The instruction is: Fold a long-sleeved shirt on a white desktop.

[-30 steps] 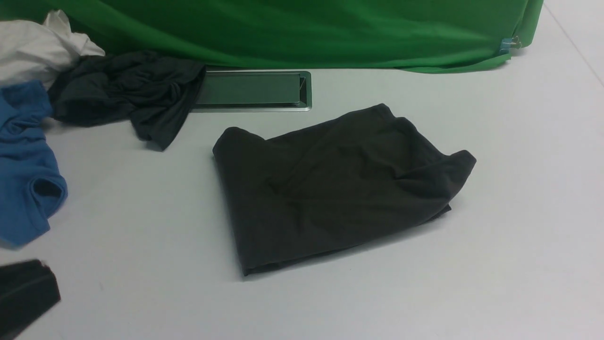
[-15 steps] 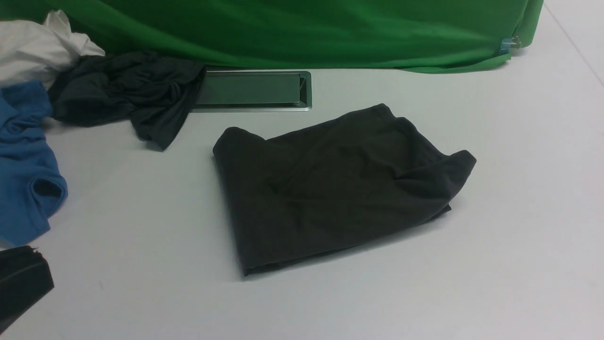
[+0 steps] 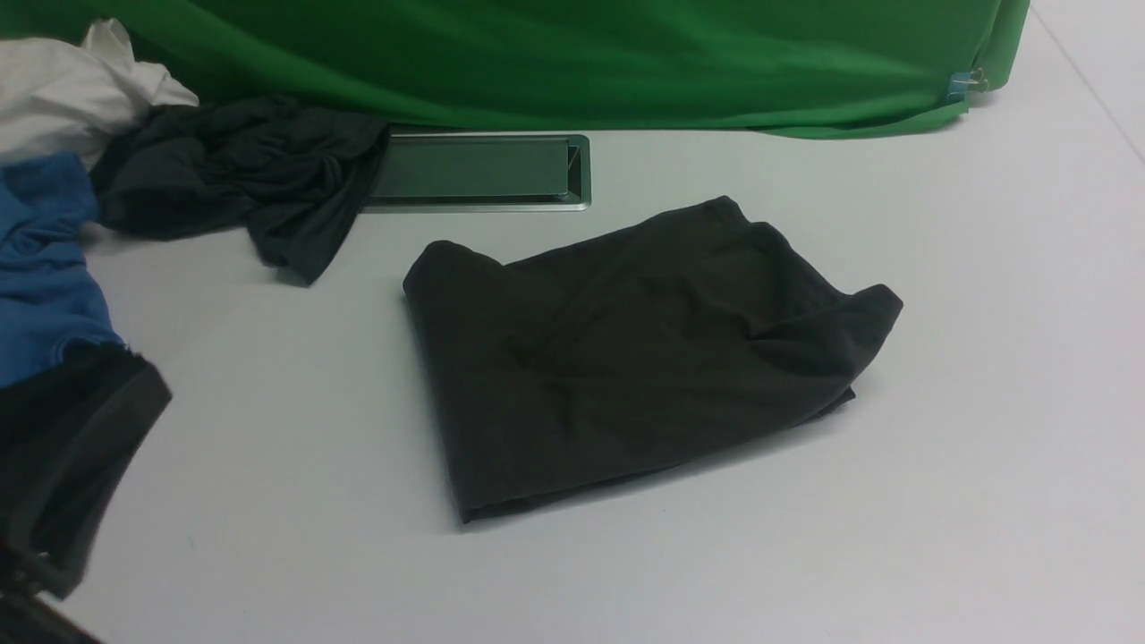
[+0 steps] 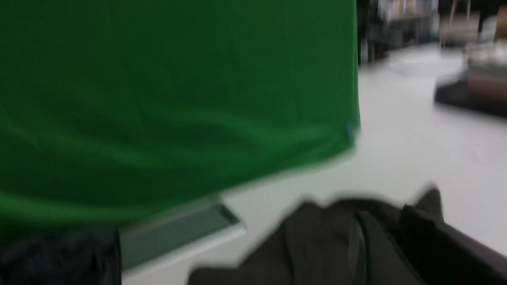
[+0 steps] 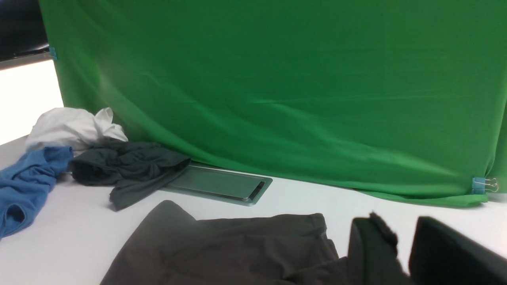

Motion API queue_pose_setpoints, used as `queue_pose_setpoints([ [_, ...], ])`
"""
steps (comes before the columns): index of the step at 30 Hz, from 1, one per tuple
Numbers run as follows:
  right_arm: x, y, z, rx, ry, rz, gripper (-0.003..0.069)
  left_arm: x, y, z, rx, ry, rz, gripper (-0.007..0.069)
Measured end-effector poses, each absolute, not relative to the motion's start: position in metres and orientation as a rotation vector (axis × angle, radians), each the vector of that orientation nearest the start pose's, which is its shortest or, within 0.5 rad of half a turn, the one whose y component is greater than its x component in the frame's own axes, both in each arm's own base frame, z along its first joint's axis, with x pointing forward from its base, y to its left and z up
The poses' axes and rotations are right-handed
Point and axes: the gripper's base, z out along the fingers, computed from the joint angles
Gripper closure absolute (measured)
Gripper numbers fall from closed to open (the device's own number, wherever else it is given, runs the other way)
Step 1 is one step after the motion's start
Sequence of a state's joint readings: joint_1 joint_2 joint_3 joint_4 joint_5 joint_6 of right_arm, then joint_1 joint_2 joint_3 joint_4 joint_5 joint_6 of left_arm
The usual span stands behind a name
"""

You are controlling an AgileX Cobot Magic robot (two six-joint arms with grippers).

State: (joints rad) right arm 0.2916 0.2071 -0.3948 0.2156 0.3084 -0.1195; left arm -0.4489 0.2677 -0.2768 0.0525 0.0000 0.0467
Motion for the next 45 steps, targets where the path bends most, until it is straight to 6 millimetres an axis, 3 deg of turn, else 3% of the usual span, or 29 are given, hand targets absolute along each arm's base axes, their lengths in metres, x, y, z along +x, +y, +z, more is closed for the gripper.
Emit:
queue_pose_setpoints([
  [4, 0.054, 0.022, 0.306, -0.215, 1.594, 0.345, 0.0459, 0.068, -0.023, 0.254, 0.283, 1.509, -0.218, 0.0499],
  [10, 0.054, 0.022, 0.305, -0.216, 1.595, 0.345, 0.0447, 0.058, -0.011, 0.216, 0.203, 1.584, -0.090, 0.0492],
  [14, 0.054, 0.022, 0.305, -0.216, 1.595, 0.345, 0.0438, 0.056, -0.003, 0.189, 0.033, 1.728, -0.050, 0.0490],
  [23, 0.054, 0.022, 0.305, -0.216, 1.595, 0.345, 0.0423, 0.055, 0.000, 0.187, 0.051, 1.753, 0.022, 0.0485],
  [45, 0.054, 0.022, 0.306, -0.215, 1.594, 0.346, 0.0421, 0.055, 0.000, 0.188, 0.041, 1.743, 0.019, 0.0468],
])
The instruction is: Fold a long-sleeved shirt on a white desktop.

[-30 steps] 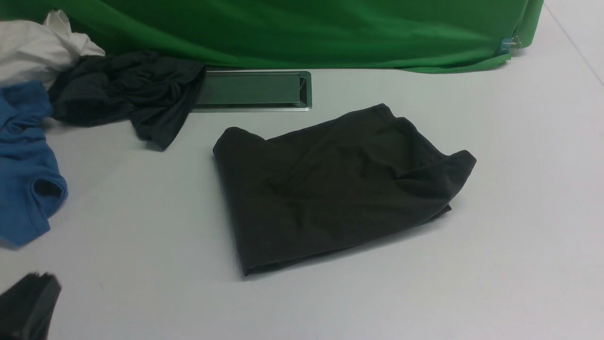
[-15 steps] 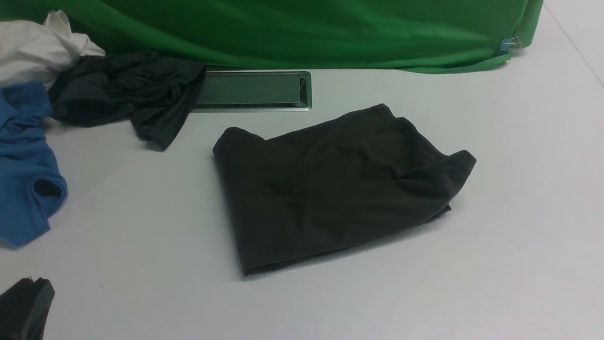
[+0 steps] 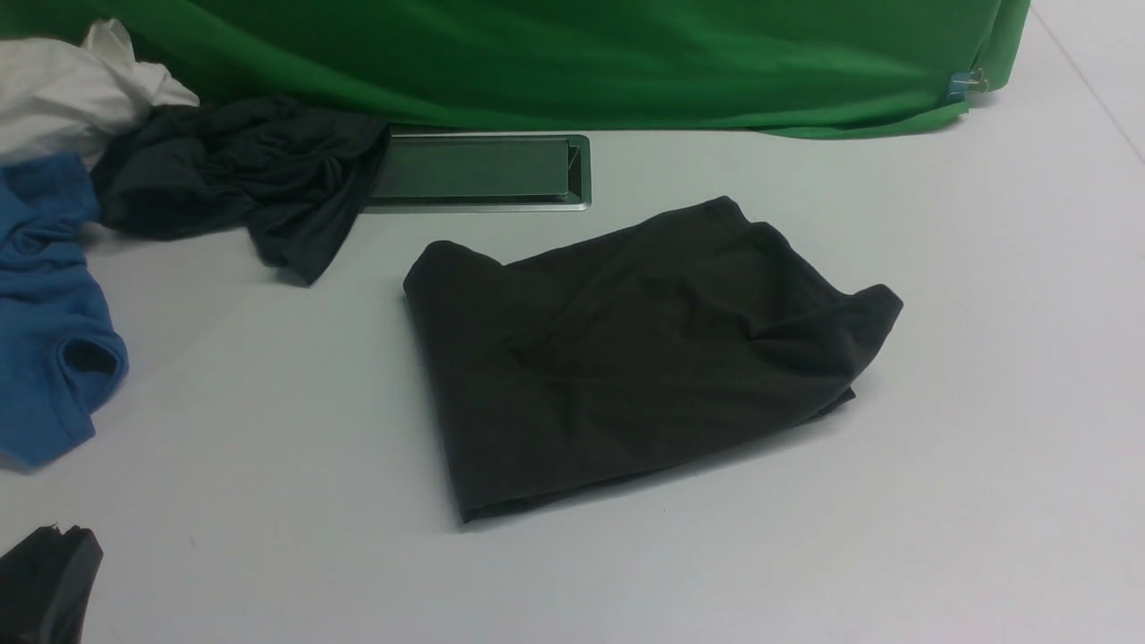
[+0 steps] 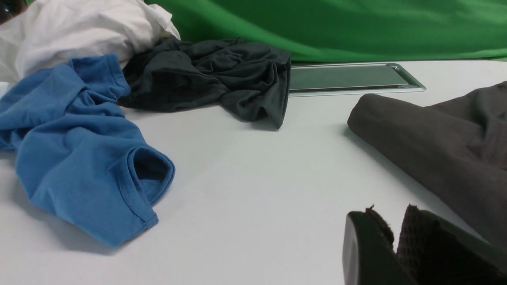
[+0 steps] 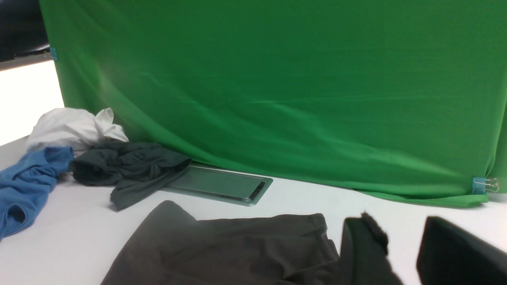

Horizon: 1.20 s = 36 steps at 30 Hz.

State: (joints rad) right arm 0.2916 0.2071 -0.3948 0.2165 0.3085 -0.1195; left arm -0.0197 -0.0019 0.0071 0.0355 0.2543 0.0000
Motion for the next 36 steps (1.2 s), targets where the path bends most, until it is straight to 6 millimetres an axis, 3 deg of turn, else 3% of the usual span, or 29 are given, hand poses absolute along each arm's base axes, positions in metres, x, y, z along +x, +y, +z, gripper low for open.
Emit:
queue_pose_setpoints([
  [23, 0.047, 0.020, 0.306, -0.207, 1.562, 0.345, 0.0419, 0.055, 0.003, 0.188, -0.019, 1.742, 0.068, 0.0454],
  [36, 0.050, 0.008, 0.306, -0.009, 1.567, 0.147, 0.0419, 0.055, 0.004, 0.188, -0.020, 1.742, 0.069, 0.0446],
])
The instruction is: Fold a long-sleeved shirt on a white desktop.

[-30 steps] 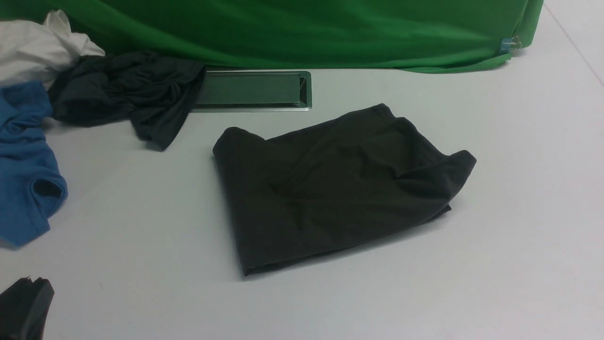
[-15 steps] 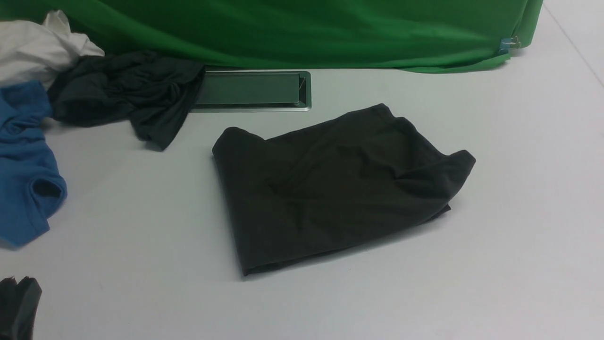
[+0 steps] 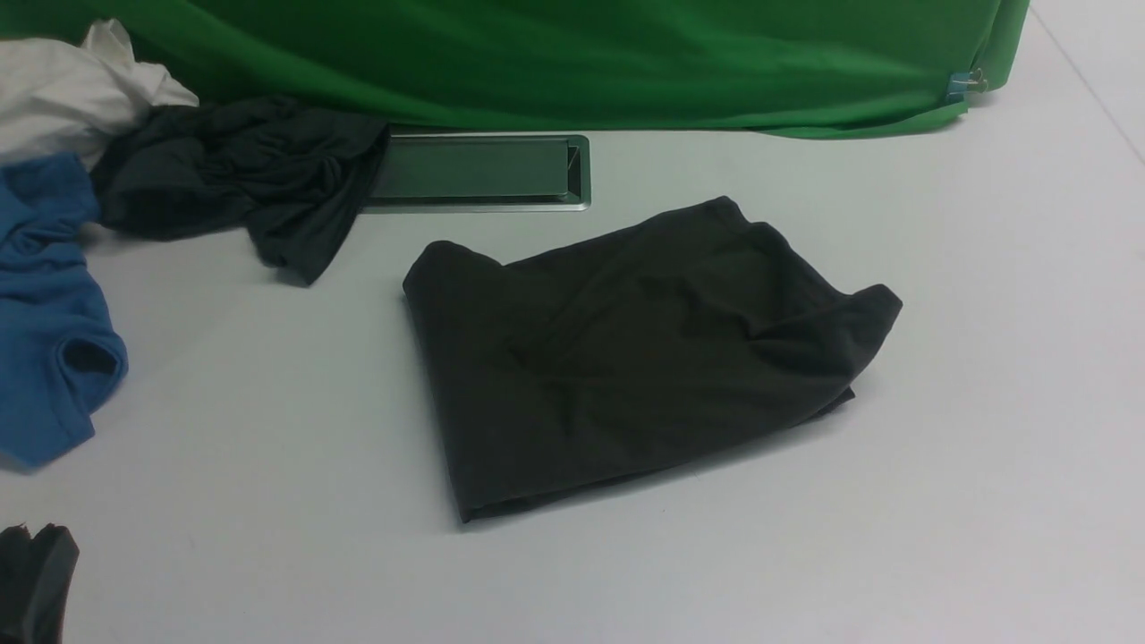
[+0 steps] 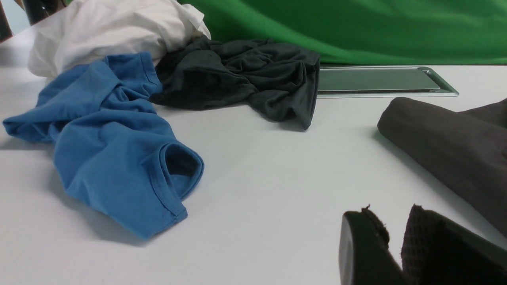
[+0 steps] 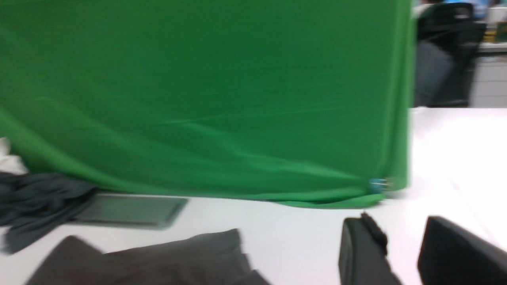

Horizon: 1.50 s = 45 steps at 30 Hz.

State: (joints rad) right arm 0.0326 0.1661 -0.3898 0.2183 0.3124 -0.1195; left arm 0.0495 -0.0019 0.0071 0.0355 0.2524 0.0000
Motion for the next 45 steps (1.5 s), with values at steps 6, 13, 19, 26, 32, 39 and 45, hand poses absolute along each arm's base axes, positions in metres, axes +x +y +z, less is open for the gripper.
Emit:
queue_pose_setpoints([
  [6, 0.051, 0.002, 0.306, 0.033, 1.568, 0.033, 0.0418, 0.055, 0.004, 0.188, -0.020, 1.742, 0.069, 0.0443],
  [13, 0.055, -0.006, 0.281, 0.069, 1.591, -0.124, 0.0418, 0.055, 0.004, 0.188, -0.020, 1.742, 0.069, 0.0440],
  [19, 0.055, -0.010, 0.218, 0.111, 1.666, -0.187, 0.0418, 0.055, 0.004, 0.188, -0.020, 1.742, 0.069, 0.0440],
  [26, 0.055, -0.011, 0.189, 0.127, 1.736, -0.204, 0.0418, 0.055, 0.004, 0.188, -0.020, 1.740, 0.069, 0.0440],
  [32, 0.055, -0.011, 0.189, 0.133, 1.731, -0.199, 0.0418, 0.055, 0.004, 0.188, -0.020, 1.740, 0.069, 0.0440],
  [39, 0.054, -0.011, 0.189, 0.135, 1.729, -0.197, 0.0418, 0.055, 0.004, 0.188, -0.020, 1.740, 0.069, 0.0440],
  [45, 0.054, -0.011, 0.189, 0.135, 1.729, -0.197, 0.0418, 0.055, 0.004, 0.188, -0.020, 1.740, 0.069, 0.0438],
])
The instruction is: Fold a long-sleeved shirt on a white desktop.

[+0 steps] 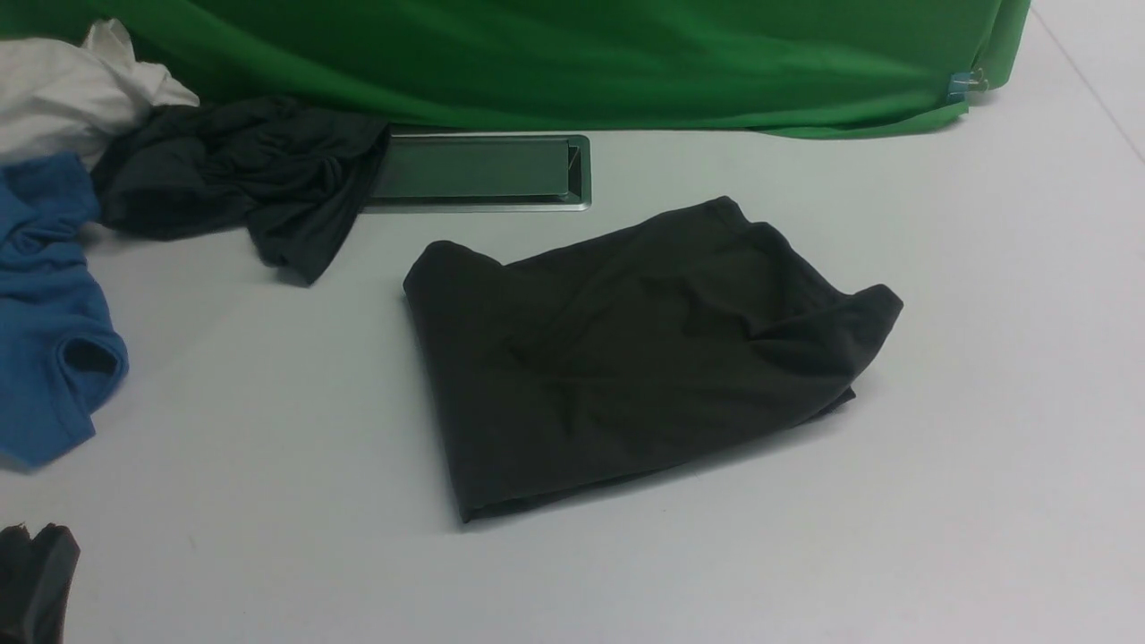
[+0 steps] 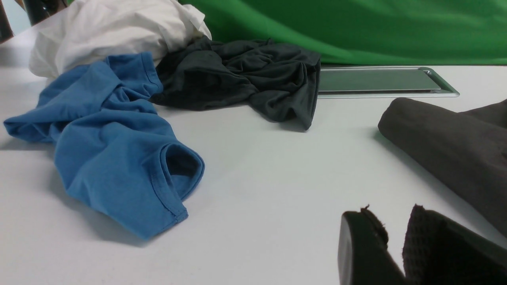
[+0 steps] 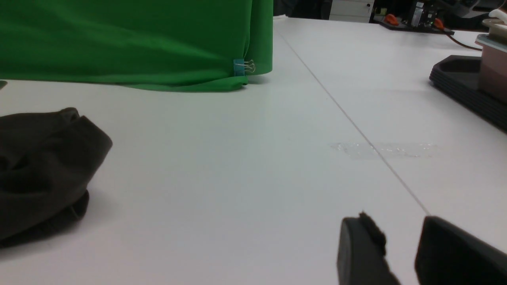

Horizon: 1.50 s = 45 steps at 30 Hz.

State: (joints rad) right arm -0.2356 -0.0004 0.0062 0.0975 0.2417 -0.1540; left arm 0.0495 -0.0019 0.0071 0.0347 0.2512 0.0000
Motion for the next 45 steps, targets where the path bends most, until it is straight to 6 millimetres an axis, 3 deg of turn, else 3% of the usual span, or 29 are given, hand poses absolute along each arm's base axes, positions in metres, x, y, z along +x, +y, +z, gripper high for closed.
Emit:
queue_pose_setpoints([
  [45, 0.0545, -0.0109, 0.1894, 0.135, 1.728, -0.197, 0.0418, 0.0552, 0.0035, 0.1881, -0.020, 1.740, 0.069, 0.0416],
])
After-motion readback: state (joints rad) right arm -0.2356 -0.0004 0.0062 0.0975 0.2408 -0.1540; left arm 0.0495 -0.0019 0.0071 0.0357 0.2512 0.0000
